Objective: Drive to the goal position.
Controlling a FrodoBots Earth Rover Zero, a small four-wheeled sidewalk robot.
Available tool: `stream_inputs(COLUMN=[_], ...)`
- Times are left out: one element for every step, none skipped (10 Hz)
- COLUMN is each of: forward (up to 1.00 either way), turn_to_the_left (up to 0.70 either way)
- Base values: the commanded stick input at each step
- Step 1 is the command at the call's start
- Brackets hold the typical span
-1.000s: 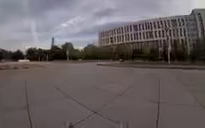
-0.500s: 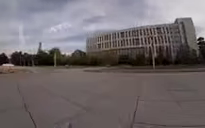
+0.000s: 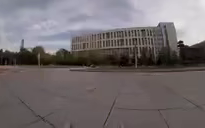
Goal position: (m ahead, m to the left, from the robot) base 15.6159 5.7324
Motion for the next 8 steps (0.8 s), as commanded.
stream_inputs(forward=[1.00, 1.00, 1.00, 1.00, 1.00, 1.00, 1.00, 1.00], turn_to_the_left=[0.00, 0.02, 0.19, 0.40, 0.40, 0.40, 0.40, 0.40])
